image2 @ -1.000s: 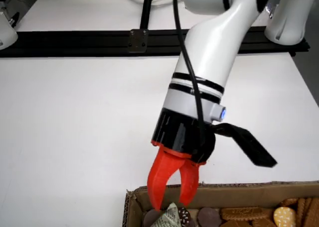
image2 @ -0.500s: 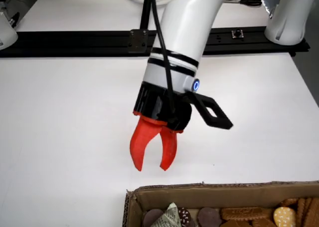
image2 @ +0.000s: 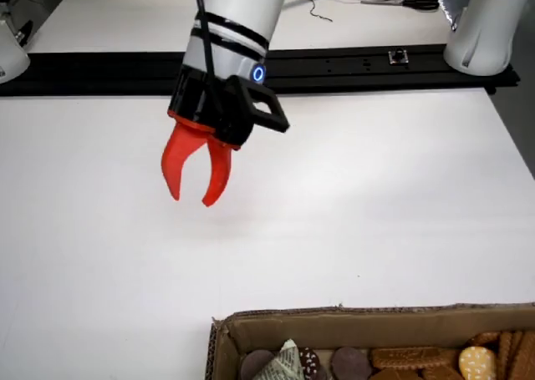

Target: Grasp a snack and put it in the bin.

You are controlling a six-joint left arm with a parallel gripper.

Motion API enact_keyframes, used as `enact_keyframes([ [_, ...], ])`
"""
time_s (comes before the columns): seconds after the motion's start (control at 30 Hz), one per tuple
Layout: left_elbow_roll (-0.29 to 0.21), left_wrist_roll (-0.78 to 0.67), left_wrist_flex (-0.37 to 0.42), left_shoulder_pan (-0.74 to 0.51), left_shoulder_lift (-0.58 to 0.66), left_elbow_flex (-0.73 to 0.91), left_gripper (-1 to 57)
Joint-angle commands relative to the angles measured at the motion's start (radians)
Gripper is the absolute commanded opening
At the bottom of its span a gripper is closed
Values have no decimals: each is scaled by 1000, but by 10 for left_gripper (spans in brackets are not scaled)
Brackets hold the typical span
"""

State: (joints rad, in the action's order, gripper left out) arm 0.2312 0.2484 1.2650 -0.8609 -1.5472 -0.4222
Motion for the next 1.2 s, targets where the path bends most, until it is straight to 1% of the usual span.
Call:
enact_keyframes([
  [0.03, 1, -22, 13, -42, 1, 3, 153],
  [0.3, 1, -61, 41, -121, 4, 7, 106],
  [0.8, 2, -123, 88, -242, 29, 18, 66],
  [0.93, 1, -138, 100, -272, 49, 54, 61],
  [1.2, 1, -162, 112, -319, 133, 203, 54],
])
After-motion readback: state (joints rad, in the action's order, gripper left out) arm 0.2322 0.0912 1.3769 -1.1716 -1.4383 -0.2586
